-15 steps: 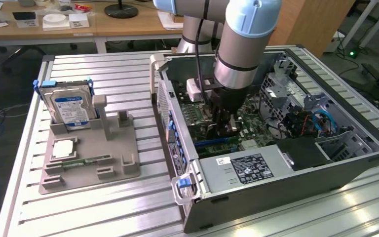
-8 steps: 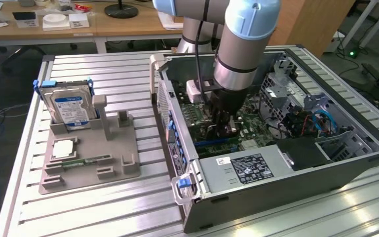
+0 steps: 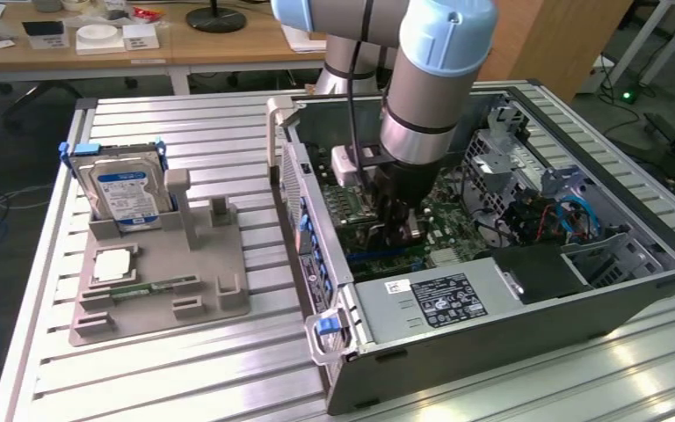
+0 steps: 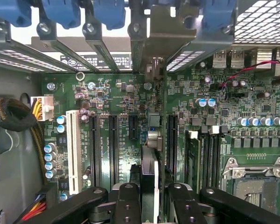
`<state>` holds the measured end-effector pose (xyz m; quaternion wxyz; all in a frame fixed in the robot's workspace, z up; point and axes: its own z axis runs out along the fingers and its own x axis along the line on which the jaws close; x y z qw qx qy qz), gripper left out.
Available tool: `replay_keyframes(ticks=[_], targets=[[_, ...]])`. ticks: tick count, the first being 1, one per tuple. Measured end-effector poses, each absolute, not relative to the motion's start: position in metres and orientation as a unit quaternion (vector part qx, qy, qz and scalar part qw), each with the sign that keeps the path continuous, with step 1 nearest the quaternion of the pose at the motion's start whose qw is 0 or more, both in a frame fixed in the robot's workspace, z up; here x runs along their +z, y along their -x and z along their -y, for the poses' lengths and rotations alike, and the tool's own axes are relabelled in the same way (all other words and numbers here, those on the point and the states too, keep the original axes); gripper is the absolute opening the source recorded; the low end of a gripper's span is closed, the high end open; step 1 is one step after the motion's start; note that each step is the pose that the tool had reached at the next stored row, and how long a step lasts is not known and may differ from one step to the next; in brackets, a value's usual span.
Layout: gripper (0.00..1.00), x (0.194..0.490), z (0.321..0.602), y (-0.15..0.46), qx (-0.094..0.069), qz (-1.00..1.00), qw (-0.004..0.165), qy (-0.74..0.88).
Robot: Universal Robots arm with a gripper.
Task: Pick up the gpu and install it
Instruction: 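Insert the gpu into the slot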
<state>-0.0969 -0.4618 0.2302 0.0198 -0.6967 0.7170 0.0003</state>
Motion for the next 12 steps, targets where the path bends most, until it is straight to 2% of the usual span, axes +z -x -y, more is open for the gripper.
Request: replay_keyframes(ticks=[12], targets=[[0.27, 0.2279, 0.4618, 0.0969, 0.000, -0.717, 0.020, 0.697]])
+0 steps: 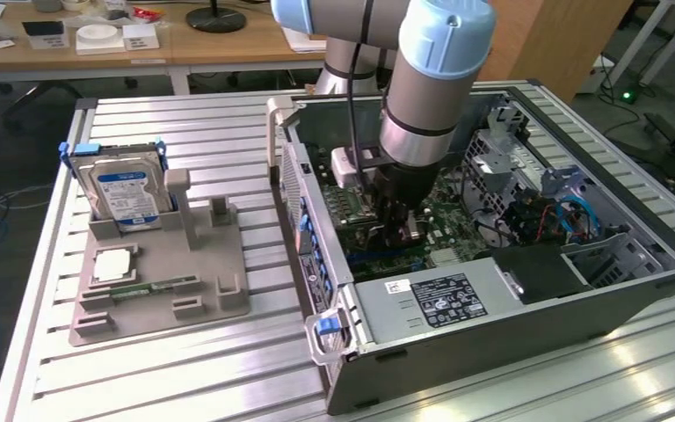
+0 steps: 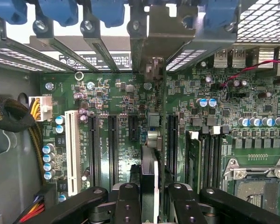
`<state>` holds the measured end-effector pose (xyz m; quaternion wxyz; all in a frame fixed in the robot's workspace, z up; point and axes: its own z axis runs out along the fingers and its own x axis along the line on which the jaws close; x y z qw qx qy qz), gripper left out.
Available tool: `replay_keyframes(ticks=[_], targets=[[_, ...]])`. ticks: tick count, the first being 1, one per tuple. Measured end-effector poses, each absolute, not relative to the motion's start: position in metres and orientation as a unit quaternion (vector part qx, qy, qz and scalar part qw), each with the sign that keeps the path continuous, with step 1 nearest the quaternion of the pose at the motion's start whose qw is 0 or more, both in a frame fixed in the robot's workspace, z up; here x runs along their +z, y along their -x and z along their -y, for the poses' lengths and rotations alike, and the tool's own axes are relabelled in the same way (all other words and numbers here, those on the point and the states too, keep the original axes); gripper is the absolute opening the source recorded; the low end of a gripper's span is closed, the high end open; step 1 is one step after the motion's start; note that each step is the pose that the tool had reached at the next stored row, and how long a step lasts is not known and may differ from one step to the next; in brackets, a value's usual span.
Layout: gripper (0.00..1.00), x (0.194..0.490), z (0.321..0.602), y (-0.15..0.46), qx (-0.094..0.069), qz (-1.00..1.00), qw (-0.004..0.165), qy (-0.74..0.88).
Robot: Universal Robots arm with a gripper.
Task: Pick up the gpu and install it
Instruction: 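Insert the gpu into the slot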
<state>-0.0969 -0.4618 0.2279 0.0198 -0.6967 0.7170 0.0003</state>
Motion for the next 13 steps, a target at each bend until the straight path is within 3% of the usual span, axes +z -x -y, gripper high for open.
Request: replay_keyframes(ticks=[13], targets=[[0.27, 0.2273, 0.4618, 0.0969, 0.000, -0.717, 0.020, 0.697]])
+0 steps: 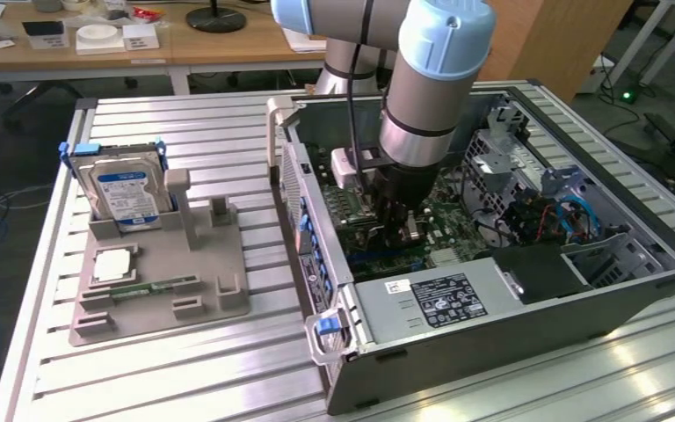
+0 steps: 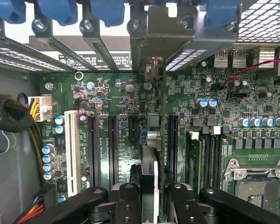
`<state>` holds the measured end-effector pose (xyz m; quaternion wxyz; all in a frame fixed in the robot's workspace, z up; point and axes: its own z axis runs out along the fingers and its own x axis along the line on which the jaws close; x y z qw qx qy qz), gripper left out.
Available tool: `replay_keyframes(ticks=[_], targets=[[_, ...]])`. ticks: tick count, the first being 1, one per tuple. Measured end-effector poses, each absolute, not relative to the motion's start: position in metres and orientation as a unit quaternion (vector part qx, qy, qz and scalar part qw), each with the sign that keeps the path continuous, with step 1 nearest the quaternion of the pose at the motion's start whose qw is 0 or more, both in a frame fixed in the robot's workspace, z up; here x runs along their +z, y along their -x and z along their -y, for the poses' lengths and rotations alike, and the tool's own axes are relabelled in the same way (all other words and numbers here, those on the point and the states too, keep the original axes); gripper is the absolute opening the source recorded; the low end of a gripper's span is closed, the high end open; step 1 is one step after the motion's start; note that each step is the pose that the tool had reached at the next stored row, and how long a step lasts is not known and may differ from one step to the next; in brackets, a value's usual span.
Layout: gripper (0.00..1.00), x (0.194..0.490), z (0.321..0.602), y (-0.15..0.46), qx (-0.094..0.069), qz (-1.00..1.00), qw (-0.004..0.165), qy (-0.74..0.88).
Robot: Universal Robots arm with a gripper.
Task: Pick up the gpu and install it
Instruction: 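Insert the gpu into the slot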
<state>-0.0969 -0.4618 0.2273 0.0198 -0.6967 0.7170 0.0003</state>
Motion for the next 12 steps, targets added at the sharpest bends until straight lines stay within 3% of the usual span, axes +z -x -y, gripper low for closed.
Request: replay_keyframes(ticks=[12], targets=[[0.27, 0.2298, 0.4618, 0.0969, 0.000, -0.717, 0.020, 0.697]])
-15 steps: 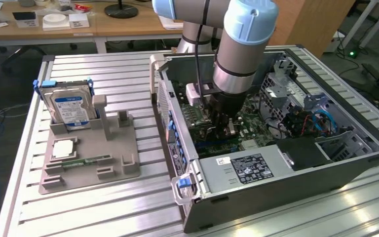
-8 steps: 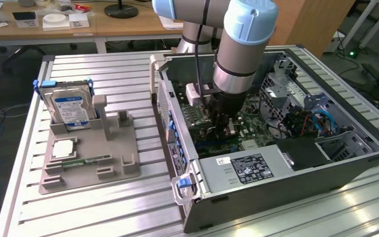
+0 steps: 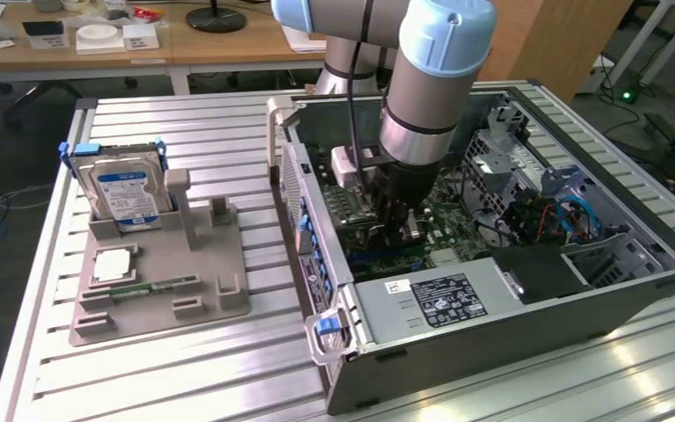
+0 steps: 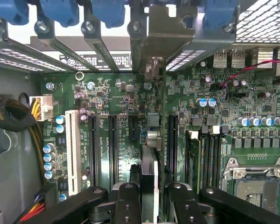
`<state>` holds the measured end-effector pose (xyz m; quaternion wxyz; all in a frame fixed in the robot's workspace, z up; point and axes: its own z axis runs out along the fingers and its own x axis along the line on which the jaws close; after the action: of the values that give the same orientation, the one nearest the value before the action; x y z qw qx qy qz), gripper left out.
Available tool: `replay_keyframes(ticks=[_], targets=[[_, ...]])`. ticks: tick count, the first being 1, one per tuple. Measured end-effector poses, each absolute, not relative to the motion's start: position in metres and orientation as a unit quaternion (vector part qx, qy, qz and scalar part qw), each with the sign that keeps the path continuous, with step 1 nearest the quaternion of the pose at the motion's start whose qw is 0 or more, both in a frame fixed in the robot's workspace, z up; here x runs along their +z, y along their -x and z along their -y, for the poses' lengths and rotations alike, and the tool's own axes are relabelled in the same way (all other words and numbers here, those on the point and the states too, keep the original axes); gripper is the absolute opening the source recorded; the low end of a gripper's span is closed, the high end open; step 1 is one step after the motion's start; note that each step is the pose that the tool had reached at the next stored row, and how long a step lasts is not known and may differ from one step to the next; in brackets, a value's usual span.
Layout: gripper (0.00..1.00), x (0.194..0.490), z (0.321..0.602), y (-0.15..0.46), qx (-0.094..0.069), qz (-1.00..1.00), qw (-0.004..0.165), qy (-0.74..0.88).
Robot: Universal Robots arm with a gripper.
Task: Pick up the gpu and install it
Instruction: 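Insert the gpu into the slot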
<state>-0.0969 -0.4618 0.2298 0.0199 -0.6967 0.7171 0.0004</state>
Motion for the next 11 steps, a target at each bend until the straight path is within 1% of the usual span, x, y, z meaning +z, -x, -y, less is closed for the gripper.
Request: replay_keyframes(ticks=[11], targets=[[0.27, 0.2267, 0.4618, 0.0969, 0.001, -0.717, 0.020, 0.697]])
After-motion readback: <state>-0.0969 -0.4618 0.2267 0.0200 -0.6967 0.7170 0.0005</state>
